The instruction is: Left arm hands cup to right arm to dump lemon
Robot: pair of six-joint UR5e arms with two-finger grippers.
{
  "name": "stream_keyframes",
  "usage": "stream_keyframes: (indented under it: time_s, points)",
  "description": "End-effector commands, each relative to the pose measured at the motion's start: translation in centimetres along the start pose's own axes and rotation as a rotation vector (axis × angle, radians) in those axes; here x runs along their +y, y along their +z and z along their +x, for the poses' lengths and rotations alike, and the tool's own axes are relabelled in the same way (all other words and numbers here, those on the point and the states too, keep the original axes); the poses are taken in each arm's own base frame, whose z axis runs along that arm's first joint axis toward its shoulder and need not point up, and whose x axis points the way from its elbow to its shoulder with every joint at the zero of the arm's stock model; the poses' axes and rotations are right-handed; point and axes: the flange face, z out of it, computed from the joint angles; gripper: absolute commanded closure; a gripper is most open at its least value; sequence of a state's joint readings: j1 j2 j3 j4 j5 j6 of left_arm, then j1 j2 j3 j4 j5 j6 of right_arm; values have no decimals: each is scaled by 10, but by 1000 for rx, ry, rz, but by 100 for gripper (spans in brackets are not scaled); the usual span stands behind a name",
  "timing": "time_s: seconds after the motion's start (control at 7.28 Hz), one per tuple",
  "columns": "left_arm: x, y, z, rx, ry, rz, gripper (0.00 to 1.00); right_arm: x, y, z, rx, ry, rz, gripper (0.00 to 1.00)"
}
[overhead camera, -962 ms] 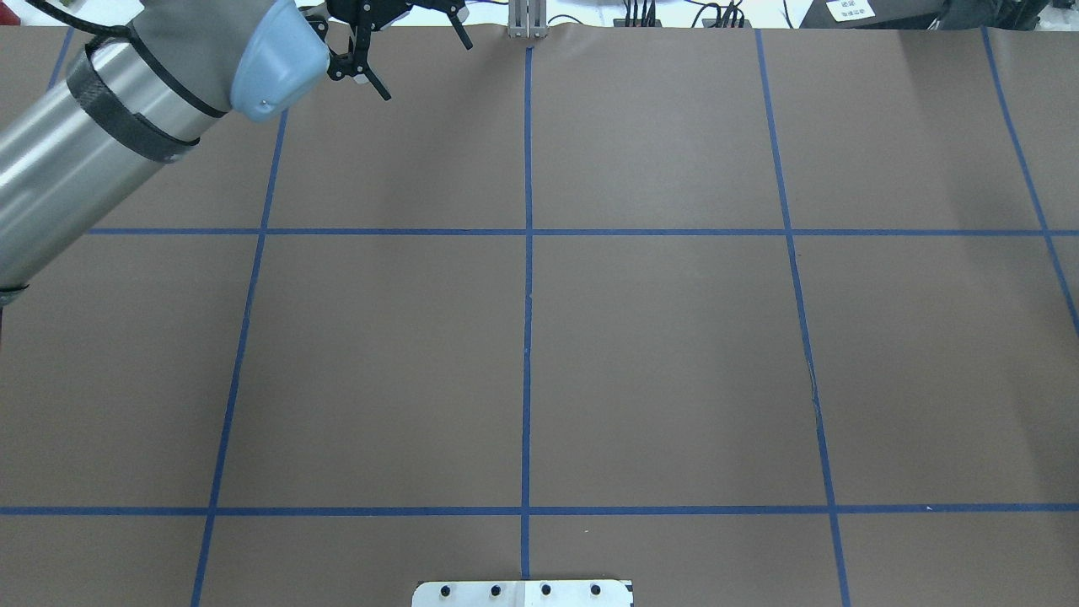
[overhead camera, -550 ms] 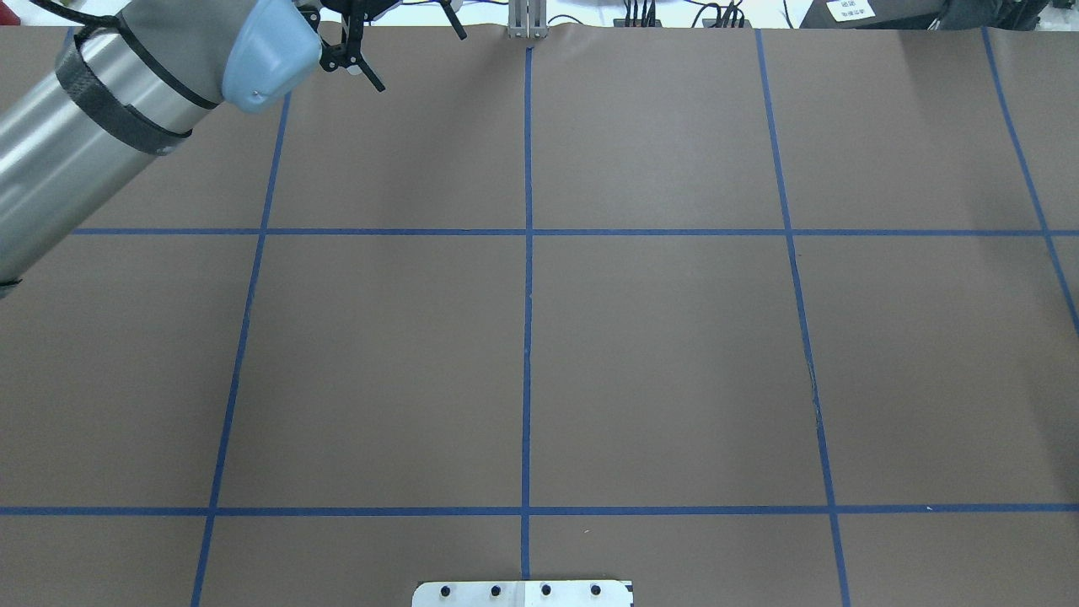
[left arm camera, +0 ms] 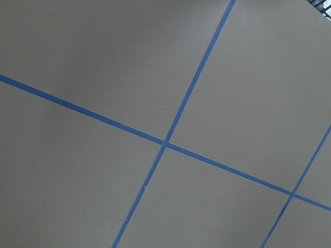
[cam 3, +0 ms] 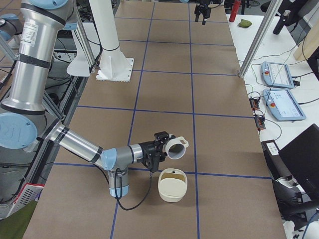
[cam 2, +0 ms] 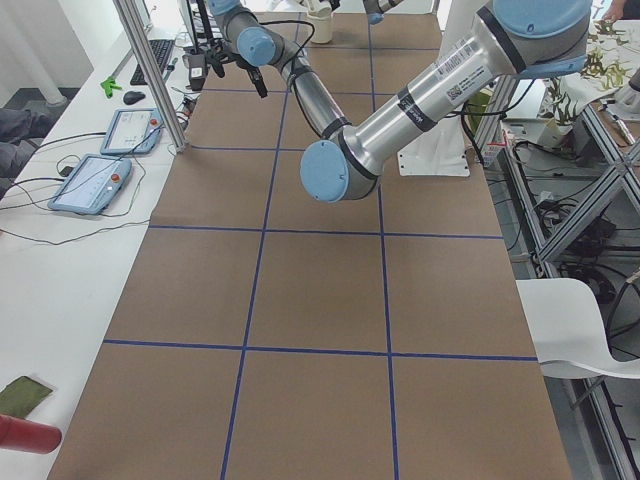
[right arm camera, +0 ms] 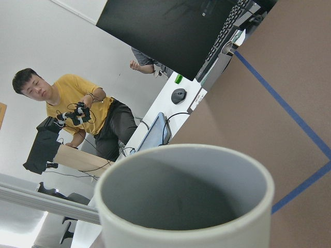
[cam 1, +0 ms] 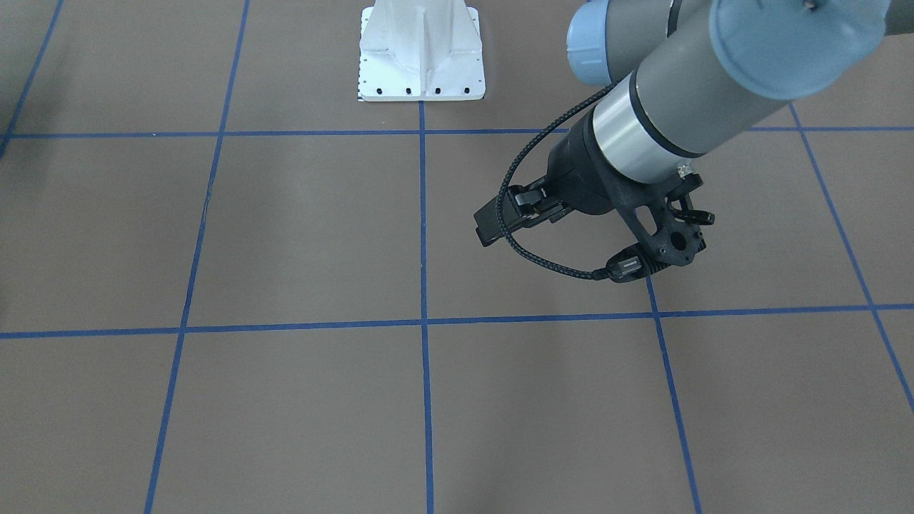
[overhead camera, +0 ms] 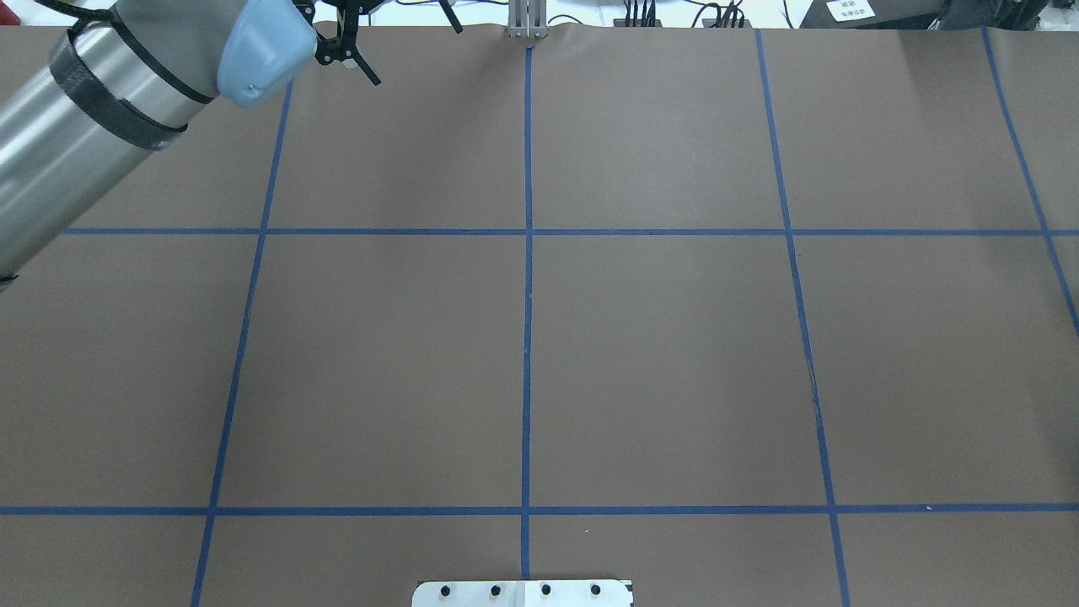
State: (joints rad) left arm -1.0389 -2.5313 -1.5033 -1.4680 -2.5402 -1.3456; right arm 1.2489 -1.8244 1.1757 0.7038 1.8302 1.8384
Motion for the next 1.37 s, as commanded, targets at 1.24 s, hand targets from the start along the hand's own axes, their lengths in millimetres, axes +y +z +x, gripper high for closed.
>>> stream_keyframes:
  time_s: [1.24]
  points:
    - [-6, 5, 2, -20, 41, 50, 0, -32, -17, 15, -109, 497, 99, 100]
